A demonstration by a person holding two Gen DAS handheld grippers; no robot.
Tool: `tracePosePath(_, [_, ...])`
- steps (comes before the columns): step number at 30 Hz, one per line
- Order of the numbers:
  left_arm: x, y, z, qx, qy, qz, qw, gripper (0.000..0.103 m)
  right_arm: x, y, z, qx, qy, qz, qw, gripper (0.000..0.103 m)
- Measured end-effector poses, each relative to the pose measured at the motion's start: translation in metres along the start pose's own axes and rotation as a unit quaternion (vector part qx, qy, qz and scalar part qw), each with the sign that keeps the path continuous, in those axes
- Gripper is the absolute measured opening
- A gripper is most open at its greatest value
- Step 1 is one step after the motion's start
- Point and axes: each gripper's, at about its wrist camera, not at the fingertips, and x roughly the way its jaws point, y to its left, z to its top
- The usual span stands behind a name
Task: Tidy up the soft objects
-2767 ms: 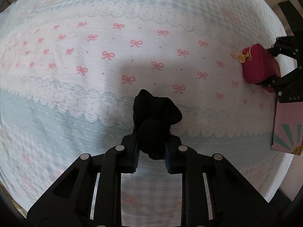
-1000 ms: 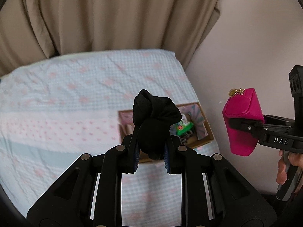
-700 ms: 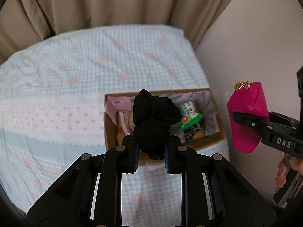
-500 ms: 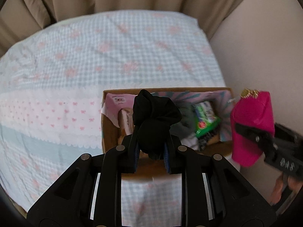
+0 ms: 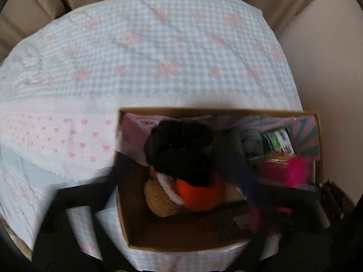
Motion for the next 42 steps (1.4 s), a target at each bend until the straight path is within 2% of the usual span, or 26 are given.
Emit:
tracePosePath(1, [-0.004, 0.001, 0.0, -0.003, -0.006, -0.008, 0.9999, 0.103, 0.0, 0.003, -0.002, -0.01, -0.002, 0.0, 1.0, 0.091])
tracePosePath(2, [-0.005, 0.002, 0.002, -0.006, -0.005, -0.015, 0.9999, 0.103, -0.001, 0.005, -0.006, -0.019, -0.006, 0.0, 1.0, 0.102])
tracePosePath(12, [-0.017, -0.001, 0.0, 0.008, -0.005, -0.02, 0.9998, 0.103, -0.014, 0.003, -0.016, -0.009, -0.027, -0.02, 0.999, 0.102])
tracePosePath(20, [-0.062, 0.0, -0.013, 0.022, -0.034, -0.026, 0.9988, 0.103, -0.048, 0.017, -0.015, -0.01, -0.056, -0.031, 0.998, 0.102])
tracePosePath(27, [-0.142, 0.017, -0.036, 0.022, -0.086, -0.04, 0.9952, 0.103, -0.111, 0.049, -0.012, -0.011, -0.104, -0.048, 0.993, 0.102])
tracePosePath(33, [-0.243, 0.043, -0.061, 0.023, -0.161, -0.041, 0.9858, 0.103, -0.185, 0.089, -0.008, 0.0, -0.158, -0.064, 0.985, 0.102])
tracePosePath(37, [-0.311, 0.066, -0.082, 0.03, -0.217, -0.032, 0.9751, 0.103, -0.236, 0.124, -0.007, 0.006, -0.193, -0.064, 0.979, 0.102])
tracePosePath(42, [-0.386, 0.094, -0.118, 0.035, -0.288, -0.03, 0.9564, 0.103, -0.292, 0.176, -0.013, 0.003, -0.237, -0.078, 0.968, 0.102])
